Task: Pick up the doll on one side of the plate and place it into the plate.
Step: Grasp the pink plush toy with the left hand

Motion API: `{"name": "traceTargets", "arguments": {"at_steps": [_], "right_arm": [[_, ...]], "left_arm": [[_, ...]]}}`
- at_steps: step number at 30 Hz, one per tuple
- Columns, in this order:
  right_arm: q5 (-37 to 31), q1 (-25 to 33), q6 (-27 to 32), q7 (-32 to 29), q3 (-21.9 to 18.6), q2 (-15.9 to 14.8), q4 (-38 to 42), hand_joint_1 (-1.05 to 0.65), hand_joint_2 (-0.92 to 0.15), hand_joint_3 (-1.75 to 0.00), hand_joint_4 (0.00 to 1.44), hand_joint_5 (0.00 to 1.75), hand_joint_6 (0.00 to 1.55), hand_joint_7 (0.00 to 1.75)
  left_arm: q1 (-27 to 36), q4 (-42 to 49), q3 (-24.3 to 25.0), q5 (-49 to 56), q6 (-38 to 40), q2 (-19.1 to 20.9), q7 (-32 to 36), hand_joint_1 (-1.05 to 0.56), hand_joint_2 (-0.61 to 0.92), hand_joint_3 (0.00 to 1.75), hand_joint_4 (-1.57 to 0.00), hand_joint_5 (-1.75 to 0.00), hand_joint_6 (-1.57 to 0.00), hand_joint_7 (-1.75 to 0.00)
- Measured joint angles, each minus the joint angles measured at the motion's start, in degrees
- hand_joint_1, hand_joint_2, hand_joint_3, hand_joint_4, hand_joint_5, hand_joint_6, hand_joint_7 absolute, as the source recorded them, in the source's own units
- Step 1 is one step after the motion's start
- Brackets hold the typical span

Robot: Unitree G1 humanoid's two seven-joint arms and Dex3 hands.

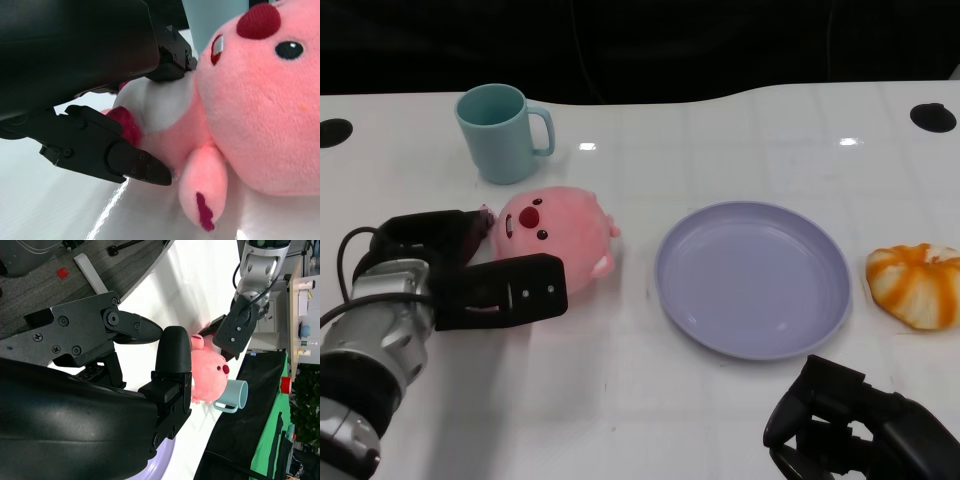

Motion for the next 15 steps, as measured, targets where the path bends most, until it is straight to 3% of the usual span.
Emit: {"name": "traceTargets", "arguments": {"at_steps": [1, 2, 3, 4, 6, 13, 15], "right_arm": [[0.0, 0.0, 0.1, 0.0, 0.0, 0.0, 0.0, -0.25, -0.90, -0.57, 0.65, 1.75, 0.46, 1.65], [0.0, 0.0, 0.2, 0.0, 0.0, 0.0, 0.0, -0.26, -0.90, -0.57, 0.65, 1.75, 0.46, 1.65], [0.0, 0.0, 0.3, 0.0, 0.0, 0.0, 0.0, -0.26, -0.90, -0.57, 0.65, 1.75, 0.46, 1.65], [0.0, 0.0, 0.4, 0.0, 0.0, 0.0, 0.0, -0.26, -0.90, -0.57, 0.65, 1.75, 0.46, 1.65], [0.1, 0.0, 0.5, 0.0, 0.0, 0.0, 0.0, -0.26, -0.90, -0.57, 0.65, 1.75, 0.46, 1.65], [-0.1, -0.1, 0.5, 0.0, 0.0, 0.0, 0.0, -0.24, -0.89, -0.58, 0.66, 1.75, 0.47, 1.65], [-0.1, -0.2, 0.5, 0.0, 0.0, 0.0, 0.0, -0.25, -0.89, -0.58, 0.65, 1.75, 0.46, 1.65]], "left_arm": [[0.1, 0.4, 0.1, -0.4, -1.0, 0.0, 1.5, -0.25, 0.92, 0.10, -0.78, -1.44, -1.17, -0.27], [0.4, 0.6, 0.2, -0.6, -1.9, 0.1, 3.3, -0.25, 0.92, 0.17, -0.76, -1.59, -0.94, -0.89], [0.6, 0.8, 0.2, -0.6, -2.7, 0.1, 5.0, -0.25, 0.92, 0.23, -0.77, -1.68, -0.73, -1.40], [1.0, 0.8, 0.3, -0.6, -3.5, 0.3, 7.0, -0.24, 0.92, 0.27, -0.79, -1.71, -0.66, -1.57], [1.9, 0.9, 0.5, -0.8, -5.1, 0.6, 10.6, -0.22, 0.91, 0.31, -0.83, -1.74, -0.61, -1.71], [5.8, -1.4, 2.6, -2.8, -10.0, 1.5, 16.6, -0.19, 0.89, 0.31, -0.86, -1.75, -0.63, -1.75], [7.2, -3.5, 4.3, -4.8, -10.1, 1.5, 16.4, -0.18, 0.81, 0.49, -0.87, -1.75, -0.65, -1.75]]}}
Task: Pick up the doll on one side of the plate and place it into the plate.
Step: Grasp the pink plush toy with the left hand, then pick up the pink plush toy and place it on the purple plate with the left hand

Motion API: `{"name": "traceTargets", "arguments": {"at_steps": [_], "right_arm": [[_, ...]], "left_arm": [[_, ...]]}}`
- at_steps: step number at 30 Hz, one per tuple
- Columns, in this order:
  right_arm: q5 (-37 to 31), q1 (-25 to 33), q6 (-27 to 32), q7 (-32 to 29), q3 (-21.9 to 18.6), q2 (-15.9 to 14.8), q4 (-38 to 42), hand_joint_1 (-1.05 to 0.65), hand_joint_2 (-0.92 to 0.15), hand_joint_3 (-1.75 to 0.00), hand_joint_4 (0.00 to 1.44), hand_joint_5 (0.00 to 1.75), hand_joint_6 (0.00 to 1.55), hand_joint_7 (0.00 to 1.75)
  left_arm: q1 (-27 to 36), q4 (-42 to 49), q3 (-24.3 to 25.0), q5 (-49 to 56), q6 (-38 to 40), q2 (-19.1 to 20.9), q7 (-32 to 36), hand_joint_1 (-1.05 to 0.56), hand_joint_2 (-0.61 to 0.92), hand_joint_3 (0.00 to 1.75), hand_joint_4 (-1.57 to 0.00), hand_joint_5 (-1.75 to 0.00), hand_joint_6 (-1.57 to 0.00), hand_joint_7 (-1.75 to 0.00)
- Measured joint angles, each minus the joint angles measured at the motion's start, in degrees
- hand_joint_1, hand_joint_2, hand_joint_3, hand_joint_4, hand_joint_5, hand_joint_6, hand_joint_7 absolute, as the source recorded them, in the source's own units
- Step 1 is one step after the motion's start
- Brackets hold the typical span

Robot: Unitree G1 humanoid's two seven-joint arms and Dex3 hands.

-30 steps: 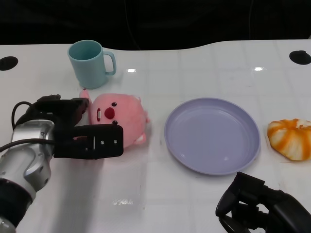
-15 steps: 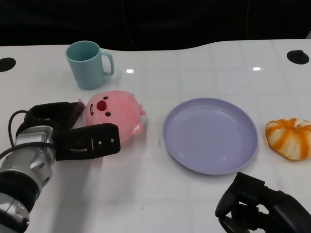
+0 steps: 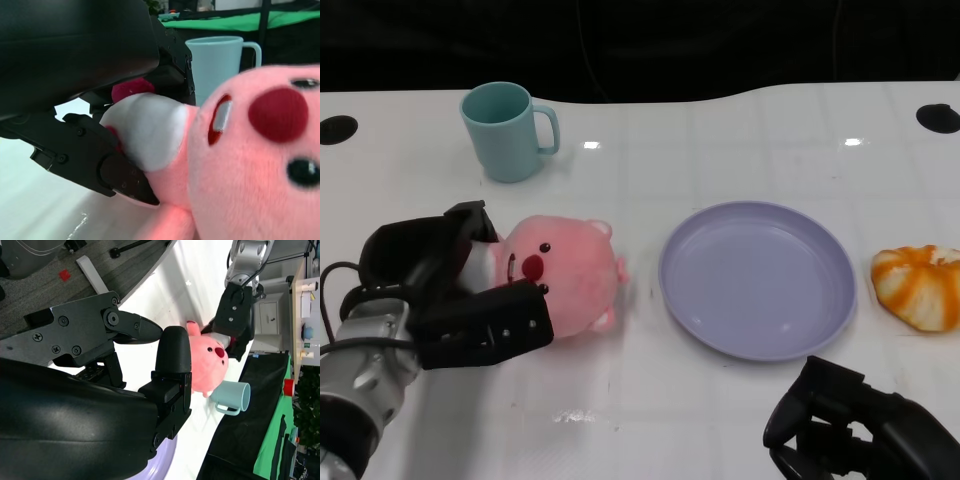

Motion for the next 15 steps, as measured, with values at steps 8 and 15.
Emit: {"name": "traceTargets", "arguments": {"at_steps": [8, 15], "right_arm": [[0.1, 0.1, 0.1, 0.0, 0.0, 0.0, 0.0, -0.24, -0.89, -0.59, 0.65, 1.75, 0.45, 1.66], [0.0, 0.1, 0.1, -0.2, 0.2, 0.3, 0.1, -0.24, -0.89, -0.59, 0.65, 1.75, 0.45, 1.66]], "left_arm": [[4.1, -10.7, 4.3, -4.6, 3.8, -0.7, -5.1, -0.16, 0.58, 0.94, -0.88, -1.75, -0.68, -1.75], [4.6, -17.0, 5.1, -5.0, 5.5, -0.7, -7.7, -0.14, 0.50, 1.05, -0.86, -1.75, -0.70, -1.75]]}}
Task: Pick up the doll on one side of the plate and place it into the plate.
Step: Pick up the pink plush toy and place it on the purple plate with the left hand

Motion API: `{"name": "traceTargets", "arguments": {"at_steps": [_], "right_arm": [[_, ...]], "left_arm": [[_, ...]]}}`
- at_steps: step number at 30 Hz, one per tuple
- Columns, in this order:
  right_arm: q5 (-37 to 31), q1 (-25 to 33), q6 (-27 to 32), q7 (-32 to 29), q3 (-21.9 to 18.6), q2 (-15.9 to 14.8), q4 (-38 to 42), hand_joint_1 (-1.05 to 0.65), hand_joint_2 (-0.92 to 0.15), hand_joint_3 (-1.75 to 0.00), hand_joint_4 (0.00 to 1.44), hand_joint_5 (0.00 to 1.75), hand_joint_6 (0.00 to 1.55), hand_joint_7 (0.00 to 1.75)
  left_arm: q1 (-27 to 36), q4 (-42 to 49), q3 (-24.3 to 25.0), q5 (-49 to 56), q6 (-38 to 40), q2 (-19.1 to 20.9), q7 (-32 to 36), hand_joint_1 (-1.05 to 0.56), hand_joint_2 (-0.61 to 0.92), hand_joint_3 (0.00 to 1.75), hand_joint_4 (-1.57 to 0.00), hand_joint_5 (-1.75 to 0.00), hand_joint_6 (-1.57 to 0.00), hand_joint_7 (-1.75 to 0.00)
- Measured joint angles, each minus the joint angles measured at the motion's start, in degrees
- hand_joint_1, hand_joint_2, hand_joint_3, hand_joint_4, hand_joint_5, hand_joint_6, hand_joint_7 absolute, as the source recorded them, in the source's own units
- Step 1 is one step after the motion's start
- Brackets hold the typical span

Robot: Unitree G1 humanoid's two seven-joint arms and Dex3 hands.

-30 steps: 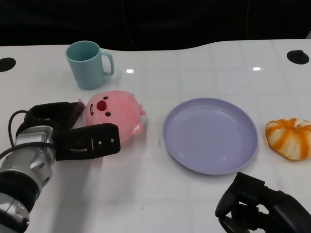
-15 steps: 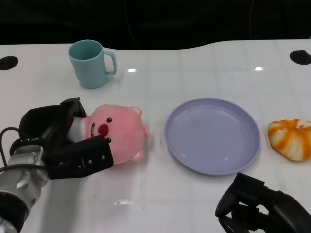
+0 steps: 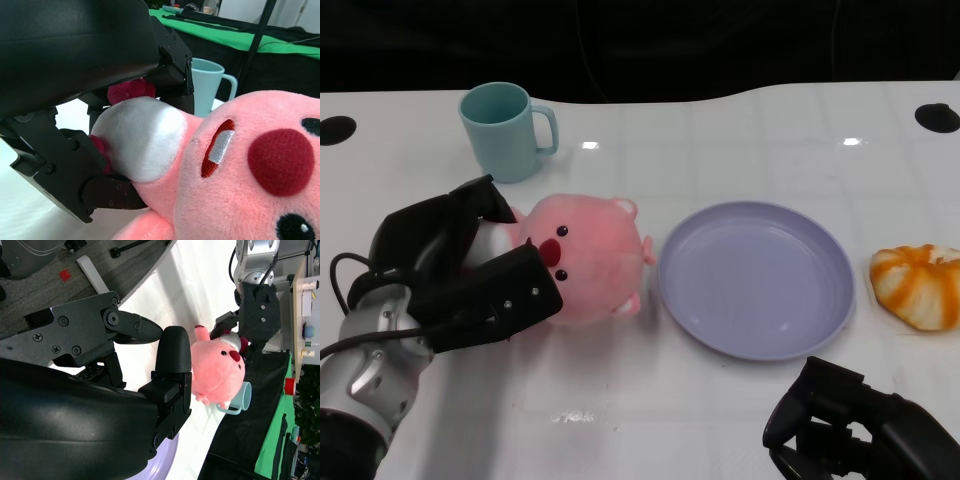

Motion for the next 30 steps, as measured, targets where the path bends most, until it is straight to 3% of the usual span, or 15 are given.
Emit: {"name": "traceTargets", "arguments": {"at_steps": [12, 25, 27, 30], "right_arm": [[0.1, 0.0, 0.0, 0.0, 0.1, 0.3, 0.1, -0.25, -0.89, -0.59, 0.65, 1.75, 0.45, 1.67], [-0.3, 0.5, 0.0, -0.3, 1.0, 0.5, -0.1, -0.25, -0.89, -0.60, 0.65, 1.75, 0.45, 1.68], [-0.5, 0.7, 0.0, -0.4, 1.4, 0.6, -0.4, -0.25, -0.88, -0.60, 0.65, 1.75, 0.45, 1.68], [-0.6, 1.2, 0.1, -0.6, 1.9, 0.6, -1.3, -0.24, -0.89, -0.60, 0.64, 1.75, 0.45, 1.67]], "left_arm": [[0.5, -7.4, 1.4, -1.1, 1.7, -2.0, -1.1, -0.15, 0.46, 1.16, -0.93, -1.75, -0.75, -1.75], [-5.1, -5.8, -1.0, -0.4, 1.1, -9.5, -2.8, -0.16, 0.33, 1.31, -0.94, -1.75, -0.76, -1.74], [-6.4, -4.3, -1.1, -0.6, 1.3, -11.2, -3.1, -0.14, 0.32, 1.33, -0.92, -1.75, -0.83, -1.58], [-7.7, -1.9, -1.9, -0.6, 1.9, -13.7, -3.5, -0.15, 0.34, 1.31, -0.94, -1.75, -0.81, -1.65]]}}
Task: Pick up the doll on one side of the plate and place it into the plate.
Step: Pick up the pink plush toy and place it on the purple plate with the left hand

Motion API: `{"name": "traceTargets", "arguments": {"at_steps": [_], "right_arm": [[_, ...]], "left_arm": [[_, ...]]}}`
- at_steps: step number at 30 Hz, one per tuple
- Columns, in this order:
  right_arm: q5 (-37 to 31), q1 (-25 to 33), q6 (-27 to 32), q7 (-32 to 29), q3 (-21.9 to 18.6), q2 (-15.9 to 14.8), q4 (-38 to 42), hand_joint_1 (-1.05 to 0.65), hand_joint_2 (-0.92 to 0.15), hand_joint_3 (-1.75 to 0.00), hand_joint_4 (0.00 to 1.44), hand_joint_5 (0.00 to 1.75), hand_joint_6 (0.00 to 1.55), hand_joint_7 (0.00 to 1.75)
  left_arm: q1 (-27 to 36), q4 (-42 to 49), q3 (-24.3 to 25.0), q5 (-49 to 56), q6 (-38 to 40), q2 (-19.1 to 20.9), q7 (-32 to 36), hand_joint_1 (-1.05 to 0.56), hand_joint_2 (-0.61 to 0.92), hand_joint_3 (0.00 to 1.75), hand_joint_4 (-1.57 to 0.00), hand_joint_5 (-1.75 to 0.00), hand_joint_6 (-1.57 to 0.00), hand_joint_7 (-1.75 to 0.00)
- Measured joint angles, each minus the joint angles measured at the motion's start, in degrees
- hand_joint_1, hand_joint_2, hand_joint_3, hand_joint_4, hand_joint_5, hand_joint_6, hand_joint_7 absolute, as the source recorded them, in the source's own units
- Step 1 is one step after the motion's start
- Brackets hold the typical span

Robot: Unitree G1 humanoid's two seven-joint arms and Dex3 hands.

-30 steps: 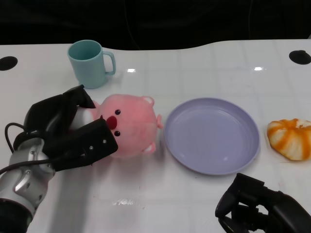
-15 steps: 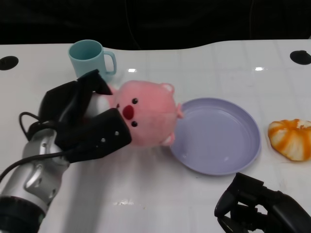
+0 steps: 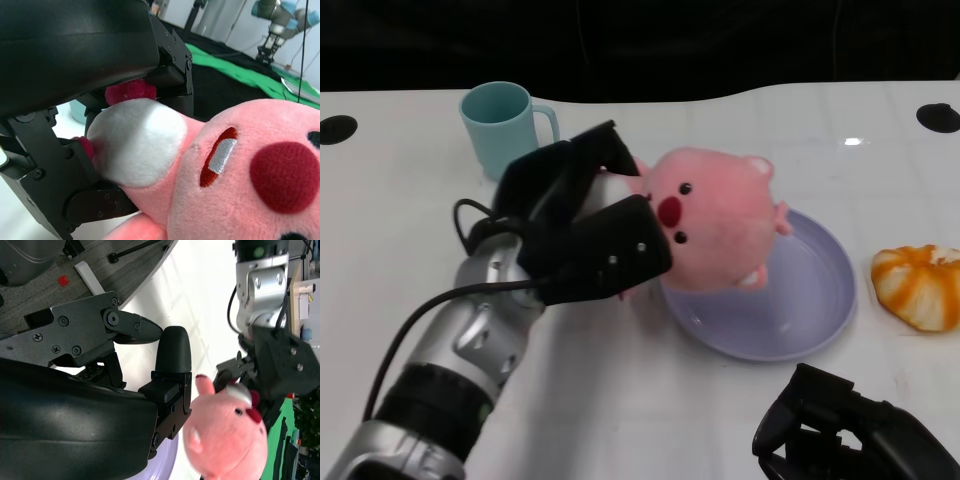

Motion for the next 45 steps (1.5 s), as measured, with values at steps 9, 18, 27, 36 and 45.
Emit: {"name": "traceTargets", "arguments": {"at_steps": [9, 18, 27, 36, 45], "right_arm": [[-0.4, 0.5, 0.5, -0.8, 0.8, 0.1, -1.1, -0.24, -0.89, -0.60, 0.65, 1.75, 0.45, 1.68], [-0.7, 0.8, 1.0, -1.6, 2.4, 0.1, -1.5, -0.24, -0.88, -0.61, 0.66, 1.75, 0.45, 1.68], [-0.7, 1.0, 1.4, -1.7, 2.5, 0.1, -2.1, -0.23, -0.87, -0.62, 0.66, 1.75, 0.45, 1.68], [-0.7, 1.0, 1.4, -1.6, 2.3, 0.0, -2.1, -0.24, -0.87, -0.62, 0.66, 1.75, 0.46, 1.68], [-0.3, 0.7, 1.6, -1.5, 2.0, 0.0, -1.8, -0.22, -0.87, -0.63, 0.65, 1.75, 0.45, 1.69]], "left_arm": [[-4.9, 6.4, -3.3, 0.5, 2.0, -6.0, -1.7, -0.16, 0.40, 1.23, -0.94, -1.75, -0.75, -1.75], [-8.6, 13.9, -3.3, -1.0, 4.3, -11.7, -1.7, -0.14, 0.44, 1.19, -0.90, -1.75, -0.73, -1.72], [-12.5, 19.8, -3.2, -2.8, 4.6, -12.7, -5.0, -0.24, 0.81, 0.36, -0.42, -1.33, -0.63, -0.29], [-13.0, 18.1, -9.1, 1.6, 4.1, -9.0, -11.1, -0.70, 0.92, 0.36, 0.00, -0.16, -0.11, -0.01], [-11.3, 9.5, -13.8, 6.2, 4.4, -3.8, -15.7, -0.89, 0.92, 0.49, 0.00, 0.00, 0.00, 0.00]]}}
